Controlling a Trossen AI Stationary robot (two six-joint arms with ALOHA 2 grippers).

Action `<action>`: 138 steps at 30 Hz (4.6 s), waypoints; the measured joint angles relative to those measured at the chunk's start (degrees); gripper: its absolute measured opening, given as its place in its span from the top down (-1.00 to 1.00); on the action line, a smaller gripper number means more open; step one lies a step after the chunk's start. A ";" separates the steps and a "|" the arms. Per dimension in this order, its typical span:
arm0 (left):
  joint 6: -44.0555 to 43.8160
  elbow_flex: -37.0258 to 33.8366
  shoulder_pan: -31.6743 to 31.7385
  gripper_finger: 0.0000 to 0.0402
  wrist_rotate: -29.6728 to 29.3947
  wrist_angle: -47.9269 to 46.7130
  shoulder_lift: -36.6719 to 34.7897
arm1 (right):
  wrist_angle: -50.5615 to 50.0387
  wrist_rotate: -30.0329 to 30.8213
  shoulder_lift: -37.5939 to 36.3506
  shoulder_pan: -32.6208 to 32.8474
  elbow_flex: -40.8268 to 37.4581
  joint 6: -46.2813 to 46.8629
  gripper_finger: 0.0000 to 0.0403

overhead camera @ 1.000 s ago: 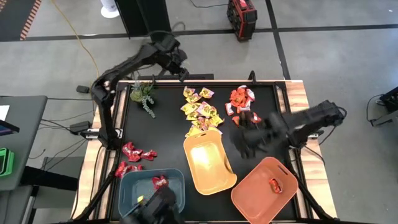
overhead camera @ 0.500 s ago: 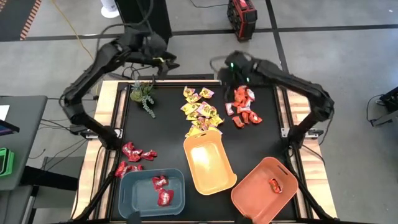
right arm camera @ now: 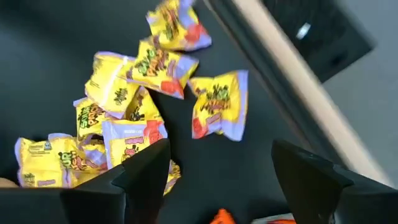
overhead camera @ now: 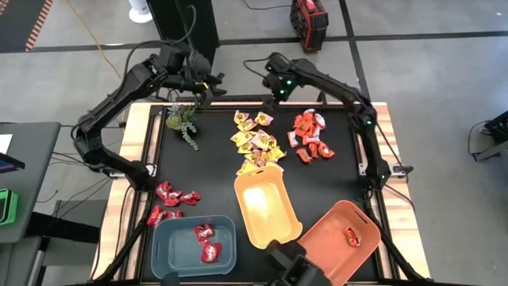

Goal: Sort candy
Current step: Put the yellow candy into the yellow bin

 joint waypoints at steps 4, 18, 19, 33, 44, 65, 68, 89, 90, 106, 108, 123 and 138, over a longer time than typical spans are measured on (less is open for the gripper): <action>0.58 -1.70 0.07 -0.10 0.02 2.01 0.02 | -4.18 -0.32 5.55 1.54 5.47 4.49 -0.49; 4.85 -1.70 0.78 -0.10 -0.57 2.33 -3.75 | -9.02 2.84 3.69 7.12 13.61 11.64 -0.49; 5.01 -1.68 0.96 -0.10 -1.10 2.33 -3.86 | -8.07 3.03 3.74 7.52 13.62 13.55 -0.49; 2.56 -1.68 1.44 -0.10 -1.64 1.95 -3.39 | -13.23 10.14 5.11 16.48 12.98 29.06 -0.49; 4.59 -1.68 3.98 -0.10 -1.66 -0.46 -3.39 | -17.54 12.51 4.98 22.53 11.84 39.73 -0.49; 2.86 -1.68 11.63 -0.10 3.19 -0.39 -3.41 | -7.64 12.49 5.00 26.09 -7.21 56.08 -0.41; 2.51 -1.68 11.63 -0.10 3.23 -0.39 -3.41 | -6.59 12.47 5.11 25.98 -8.61 57.20 -0.36; 2.43 -1.68 11.63 -0.10 3.34 -0.41 -3.41 | -3.20 15.14 4.87 27.06 -11.80 54.67 0.88; 2.44 -1.68 11.63 -0.10 3.34 -0.41 -3.41 | -3.74 15.94 4.87 27.37 -11.01 53.79 0.93; 2.25 -1.68 11.63 -0.10 4.77 0.54 -3.41 | -20.76 27.92 0.28 31.09 11.85 37.38 1.00; 2.21 -1.68 12.01 -0.10 8.97 1.71 -3.49 | -20.09 27.56 -4.06 31.70 10.19 32.92 1.00; 3.32 -1.63 12.68 -0.10 19.04 1.52 -4.44 | -9.77 16.14 -18.78 40.36 9.49 11.31 1.00; 3.10 -1.63 12.68 -0.10 18.75 -0.77 -4.44 | -10.90 32.25 -18.38 44.50 9.33 36.90 1.00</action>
